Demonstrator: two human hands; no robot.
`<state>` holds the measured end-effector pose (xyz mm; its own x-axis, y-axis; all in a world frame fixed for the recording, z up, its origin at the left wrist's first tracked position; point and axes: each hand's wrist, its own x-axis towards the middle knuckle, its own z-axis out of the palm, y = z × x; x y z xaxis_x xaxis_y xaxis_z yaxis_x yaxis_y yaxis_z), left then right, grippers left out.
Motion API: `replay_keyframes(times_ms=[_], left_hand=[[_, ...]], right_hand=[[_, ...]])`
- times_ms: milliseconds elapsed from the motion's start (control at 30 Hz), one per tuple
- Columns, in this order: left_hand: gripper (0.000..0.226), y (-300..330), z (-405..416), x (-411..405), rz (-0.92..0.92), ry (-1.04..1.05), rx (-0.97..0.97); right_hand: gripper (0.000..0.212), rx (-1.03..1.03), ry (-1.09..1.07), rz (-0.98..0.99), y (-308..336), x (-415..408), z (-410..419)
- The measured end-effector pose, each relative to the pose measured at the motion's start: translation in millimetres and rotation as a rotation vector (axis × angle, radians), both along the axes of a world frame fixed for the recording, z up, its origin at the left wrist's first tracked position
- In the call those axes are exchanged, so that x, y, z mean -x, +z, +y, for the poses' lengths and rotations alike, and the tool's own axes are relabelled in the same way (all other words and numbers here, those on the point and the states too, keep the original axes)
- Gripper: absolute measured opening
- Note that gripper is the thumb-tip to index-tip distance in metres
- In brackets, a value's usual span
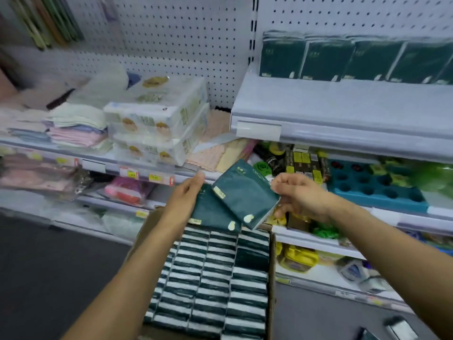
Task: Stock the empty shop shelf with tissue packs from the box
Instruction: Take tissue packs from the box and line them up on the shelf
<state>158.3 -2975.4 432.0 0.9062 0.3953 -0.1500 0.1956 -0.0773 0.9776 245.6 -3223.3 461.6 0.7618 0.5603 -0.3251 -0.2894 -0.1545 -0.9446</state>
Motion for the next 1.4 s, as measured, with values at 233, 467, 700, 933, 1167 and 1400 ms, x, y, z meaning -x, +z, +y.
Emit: replay_keyframes(times_ms=[233, 467, 700, 933, 1167, 1400], left_hand=[[0.030, 65.7, 5.9, 0.9, -0.118, -0.025, -0.115], [0.043, 123.7, -9.9, -18.3, -0.270, -0.025, -0.100], [0.037, 157.8, -38.0, -51.7, -0.374, -0.056, -0.137], [0.033, 164.8, -85.2, -114.6, -0.406, -0.079, -0.102], [0.035, 165.0, -134.0, -197.1, -0.384, -0.090, -0.062], [0.039, 162.7, -162.8, -255.2, -0.369, -0.063, -0.042]], right_hand=[[0.017, -0.101, -0.065, -0.071, 65.1, 9.2, 14.5], [0.031, -0.066, -0.250, -0.432, 109.6, 20.2, 21.4], [0.031, 0.012, -0.377, -0.745, 160.7, -18.4, -46.2], [0.031, 0.409, -0.503, -1.033, 164.2, -114.7, -144.8], [0.039, 0.792, -0.465, -1.151, 129.3, -188.5, -197.4], [0.053, 0.833, -0.392, -1.274, 119.2, -251.1, -204.7]])
